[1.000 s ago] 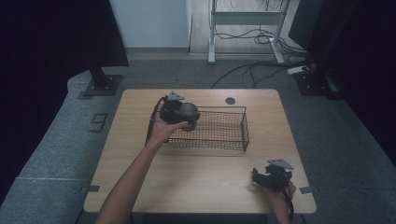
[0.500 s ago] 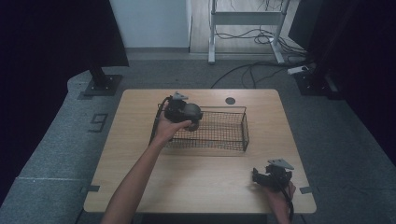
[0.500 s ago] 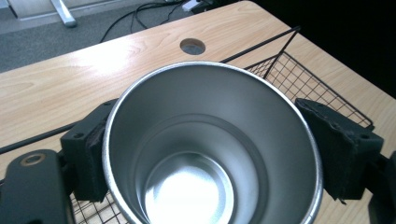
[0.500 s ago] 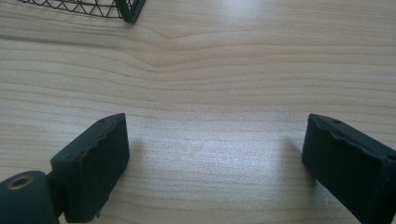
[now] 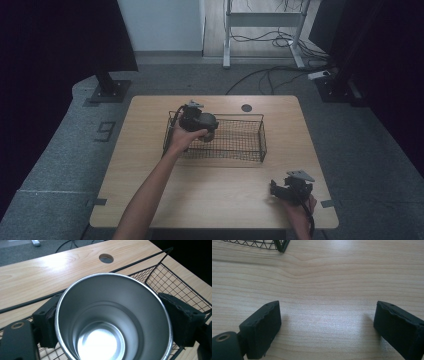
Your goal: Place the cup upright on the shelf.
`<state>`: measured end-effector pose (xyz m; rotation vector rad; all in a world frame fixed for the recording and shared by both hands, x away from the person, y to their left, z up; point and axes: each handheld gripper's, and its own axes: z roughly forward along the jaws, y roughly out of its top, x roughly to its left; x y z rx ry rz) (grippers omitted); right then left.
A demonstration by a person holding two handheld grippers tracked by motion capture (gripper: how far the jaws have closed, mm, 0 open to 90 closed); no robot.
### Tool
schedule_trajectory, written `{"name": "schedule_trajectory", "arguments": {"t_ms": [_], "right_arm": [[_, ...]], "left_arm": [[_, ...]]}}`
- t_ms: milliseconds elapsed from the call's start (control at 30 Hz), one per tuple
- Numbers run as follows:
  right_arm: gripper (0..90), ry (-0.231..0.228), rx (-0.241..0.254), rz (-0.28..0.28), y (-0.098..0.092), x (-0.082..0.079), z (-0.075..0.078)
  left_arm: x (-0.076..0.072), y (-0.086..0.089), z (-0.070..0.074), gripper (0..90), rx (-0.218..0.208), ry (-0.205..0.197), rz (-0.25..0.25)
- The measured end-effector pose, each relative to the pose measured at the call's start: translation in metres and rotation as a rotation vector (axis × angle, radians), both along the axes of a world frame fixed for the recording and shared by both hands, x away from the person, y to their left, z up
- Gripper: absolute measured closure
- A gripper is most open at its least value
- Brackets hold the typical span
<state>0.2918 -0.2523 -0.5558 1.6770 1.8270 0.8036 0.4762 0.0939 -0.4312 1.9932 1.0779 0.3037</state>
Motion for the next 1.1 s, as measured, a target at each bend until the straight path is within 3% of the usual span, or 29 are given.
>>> {"name": "schedule_trajectory", "arguments": {"t_ms": [233,433,1100], "right_arm": [[7.5,0.000,0.000,0.000,0.000,0.000,0.000],[7.5,0.000,0.000,0.000,0.000,0.000,0.000],[7.5,0.000,0.000,0.000,0.000,0.000,0.000]], "left_arm": [[0.006,-0.002,-0.013,14.5,-0.002,0.036,0.007],[0.007,-0.007,-0.025,14.5,0.024,0.055,-0.003],[0.014,-0.008,-0.041,14.3,0.046,0.112,0.009]]}}
